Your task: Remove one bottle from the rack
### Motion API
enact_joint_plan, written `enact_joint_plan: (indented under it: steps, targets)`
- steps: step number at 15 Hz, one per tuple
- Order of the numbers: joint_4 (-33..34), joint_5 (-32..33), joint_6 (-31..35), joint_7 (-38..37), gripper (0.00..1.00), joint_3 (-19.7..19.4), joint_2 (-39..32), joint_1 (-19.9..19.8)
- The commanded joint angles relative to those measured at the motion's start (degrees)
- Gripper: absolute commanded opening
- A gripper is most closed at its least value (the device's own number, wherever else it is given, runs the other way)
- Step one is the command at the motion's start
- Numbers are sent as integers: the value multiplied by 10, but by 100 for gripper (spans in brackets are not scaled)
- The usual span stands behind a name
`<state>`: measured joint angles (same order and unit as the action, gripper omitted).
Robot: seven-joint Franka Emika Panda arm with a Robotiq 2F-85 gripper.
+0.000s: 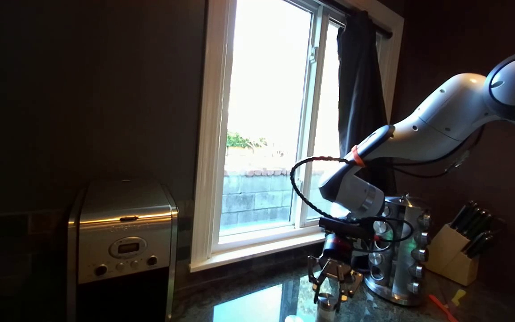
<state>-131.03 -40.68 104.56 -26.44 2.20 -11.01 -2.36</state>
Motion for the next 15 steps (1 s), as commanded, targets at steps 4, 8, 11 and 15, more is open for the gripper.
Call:
enact_joint_plan:
  steps: [4, 8, 11, 15]
  targets:
    - [34, -33, 17, 28, 25, -11, -53, 16]
    - [43, -43, 44, 25, 25, -11, -69, 21]
    - [44, -55, 65, 24, 25, -8, -79, 28]
    - [44, -57, 76, 25, 25, -6, -88, 37]
